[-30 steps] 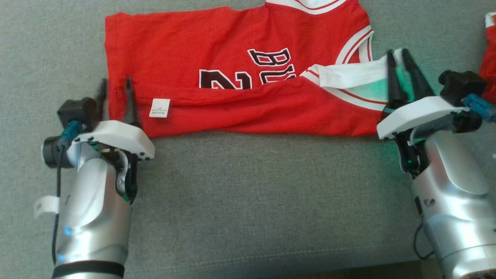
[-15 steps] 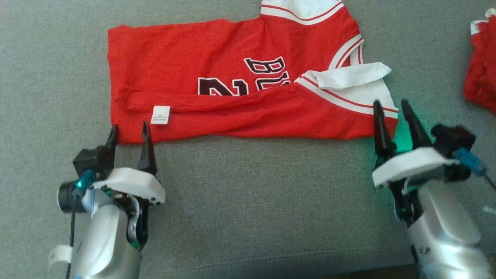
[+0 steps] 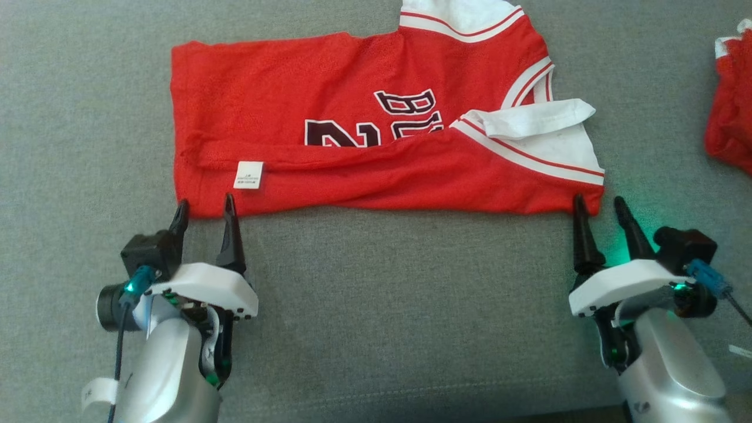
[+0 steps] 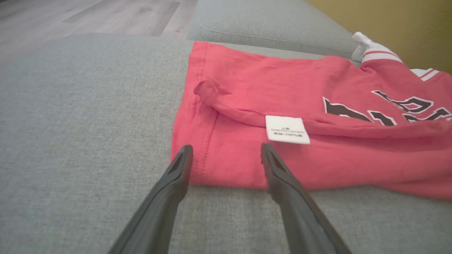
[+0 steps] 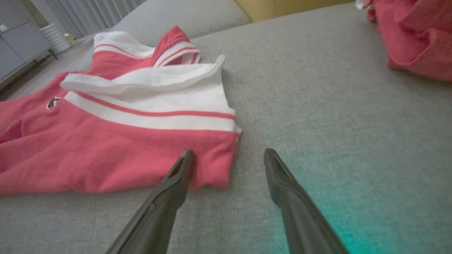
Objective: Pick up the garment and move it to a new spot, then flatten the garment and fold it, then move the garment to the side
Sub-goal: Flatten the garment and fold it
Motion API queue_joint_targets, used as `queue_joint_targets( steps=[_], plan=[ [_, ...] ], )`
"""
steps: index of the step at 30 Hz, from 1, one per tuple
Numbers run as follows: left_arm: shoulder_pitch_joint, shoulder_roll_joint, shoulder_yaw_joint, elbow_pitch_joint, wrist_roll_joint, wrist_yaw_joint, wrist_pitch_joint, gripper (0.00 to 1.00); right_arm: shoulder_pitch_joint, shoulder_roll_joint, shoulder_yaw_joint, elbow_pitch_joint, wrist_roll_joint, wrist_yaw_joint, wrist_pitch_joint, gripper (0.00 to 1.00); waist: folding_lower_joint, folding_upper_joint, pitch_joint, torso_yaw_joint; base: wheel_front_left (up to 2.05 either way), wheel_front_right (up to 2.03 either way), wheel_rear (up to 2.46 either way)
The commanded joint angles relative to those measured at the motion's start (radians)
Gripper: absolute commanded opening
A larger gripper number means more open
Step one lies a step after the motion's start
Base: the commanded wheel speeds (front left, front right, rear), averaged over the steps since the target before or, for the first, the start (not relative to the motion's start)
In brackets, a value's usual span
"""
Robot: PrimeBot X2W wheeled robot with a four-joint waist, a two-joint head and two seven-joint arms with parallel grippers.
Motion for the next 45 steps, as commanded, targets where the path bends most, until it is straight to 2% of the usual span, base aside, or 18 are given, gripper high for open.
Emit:
queue_joint_targets(
  steps=[1, 3, 4, 5, 7, 9, 21, 22, 24, 29, 33, 38, 45],
  plan=[
    [-0.003, 0.018, 0.023, -0.019, 0.005, 0.003, -0.005, 1.0, 0.0, 0.015, 0.023, -0.019, -0.006, 0.003, 0.005, 1.0, 0.0, 0.0, 0.003, 0.0, 0.0, 0.0, 0.0],
    [-0.003, 0.018, 0.021, -0.003, 0.003, -0.001, -0.005, 1.0, -0.005, 0.02, 0.032, -0.014, -0.006, 0.003, 0.013, 0.98, 0.0, 0.0, 0.007, 0.0, 0.0, 0.0, 0.0],
    [-0.004, 0.018, 0.021, 0.005, 0.001, -0.001, -0.005, 1.0, -0.008, 0.02, 0.041, -0.014, -0.012, 0.003, 0.014, 0.83, 0.0, 0.0, 0.008, 0.0, 0.0, 0.0, 0.0],
    [-0.007, 0.018, 0.022, 0.009, -0.001, -0.001, -0.005, 1.0, -0.011, 0.021, 0.05, -0.013, -0.013, 0.003, 0.015, 0.46, 0.0, 0.0, 0.011, -0.001, 0.0, 0.0, 0.0],
    [-0.01, 0.018, 0.023, 0.014, -0.002, -0.003, -0.005, 1.0, -0.016, 0.022, 0.064, -0.011, -0.008, 0.003, 0.019, 0.13, 0.0, 0.0, 0.014, -0.002, 0.0, 0.0, 0.0],
    [-0.012, 0.018, 0.025, 0.019, -0.003, -0.004, -0.005, 1.0, -0.022, 0.023, 0.086, -0.011, 0.005, 0.003, 0.028, 0.01, 0.0, 0.0, 0.017, -0.004, 0.0, 0.0, 0.0],
    [-0.042, 0.018, 0.053, 0.113, -0.035, 0.011, -0.005, 1.0, -0.06, -0.009, 0.14, -0.023, 0.062, 0.003, 0.036, 0.0, 0.0, 0.0, 0.034, -0.016, 0.0, 0.0, 0.0],
    [-0.046, 0.018, 0.057, 0.128, -0.048, 0.007, -0.005, 0.85, -0.063, -0.01, 0.142, -0.026, 0.065, 0.003, 0.035, 0.0, 0.0, 0.0, 0.036, -0.018, 0.0, 0.0, 0.0],
    [-0.057, 0.018, 0.056, 0.167, -0.065, -0.008, -0.005, 0.0, -0.066, -0.012, 0.146, -0.033, 0.07, 0.003, 0.032, 0.0, 0.0, 0.0, 0.038, -0.02, 0.0, 0.0, 0.0],
    [-0.087, 0.018, 0.042, 0.22, -0.082, -0.035, -0.005, 0.0, -0.076, -0.015, 0.152, -0.049, 0.088, 0.003, 0.025, 0.0, 0.0, 0.0, 0.036, -0.019, 0.0, 0.0, 0.0],
    [-0.093, 0.018, 0.049, 0.183, -0.091, -0.043, -0.005, 0.0, -0.088, -0.022, 0.144, -0.056, 0.107, 0.003, 0.014, 0.0, 0.0, 0.0, 0.006, -0.013, 0.0, 0.0, 0.0],
    [-0.068, 0.018, 0.071, 0.133, -0.065, -0.044, -0.005, 0.0, -0.102, -0.047, 0.147, -0.06, 0.137, 0.003, 0.023, 0.0, 0.0, 0.0, -0.076, -0.01, 0.0, 0.0, 0.0],
    [0.024, 0.018, 0.092, 0.147, -0.052, -0.051, -0.005, 0.0, -0.04, -0.096, 0.183, -0.081, 0.195, 0.003, 0.087, 0.0, 0.0, 0.0, -0.211, -0.011, 0.0, 0.0, 0.0]
  ],
)
